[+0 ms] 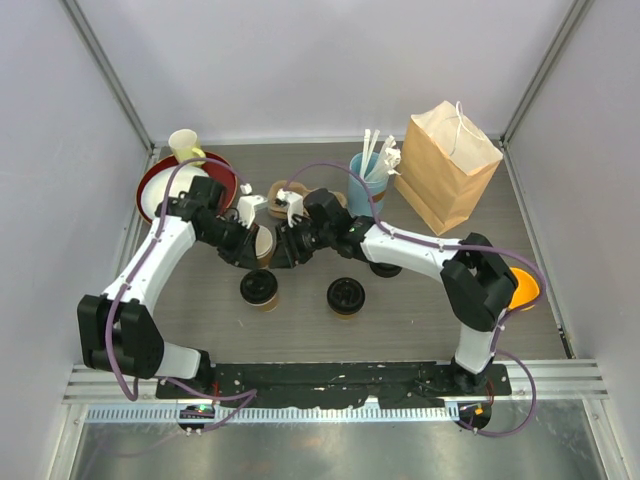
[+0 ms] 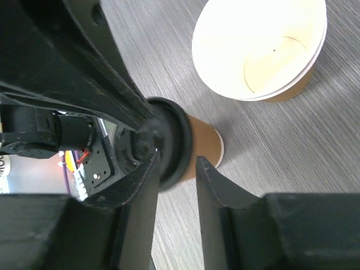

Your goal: Pack the takeout coffee

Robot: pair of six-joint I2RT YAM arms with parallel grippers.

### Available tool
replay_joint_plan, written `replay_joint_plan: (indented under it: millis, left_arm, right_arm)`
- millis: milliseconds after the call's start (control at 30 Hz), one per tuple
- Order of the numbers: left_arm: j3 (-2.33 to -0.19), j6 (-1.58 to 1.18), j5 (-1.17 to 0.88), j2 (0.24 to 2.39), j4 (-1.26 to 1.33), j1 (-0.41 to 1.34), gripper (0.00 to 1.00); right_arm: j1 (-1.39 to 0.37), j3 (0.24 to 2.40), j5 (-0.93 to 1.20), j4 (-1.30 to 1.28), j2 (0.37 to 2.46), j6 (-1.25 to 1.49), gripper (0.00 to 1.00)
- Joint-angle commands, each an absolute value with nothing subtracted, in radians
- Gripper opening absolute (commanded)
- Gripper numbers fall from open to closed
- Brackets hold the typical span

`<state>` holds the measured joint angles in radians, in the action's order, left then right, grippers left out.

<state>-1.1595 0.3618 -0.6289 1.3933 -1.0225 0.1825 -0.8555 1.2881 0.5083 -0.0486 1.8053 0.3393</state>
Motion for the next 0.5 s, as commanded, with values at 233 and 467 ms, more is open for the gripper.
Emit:
replay_joint_plan:
  millis: [233,467]
  left_arm:
    - [-1.169,0.399,-0.588,1.348,-1.046,0.155,0.25]
    - [-1.196,0.425,-0.575,1.341,-1.08,0.132,0.38]
  right_arm:
    - [-0.893,1.359,0.445,-0.09,1.818,0.281,0.46]
    - [-0.899,1.377,0.445,-0.098,1.819,0.267,0.54]
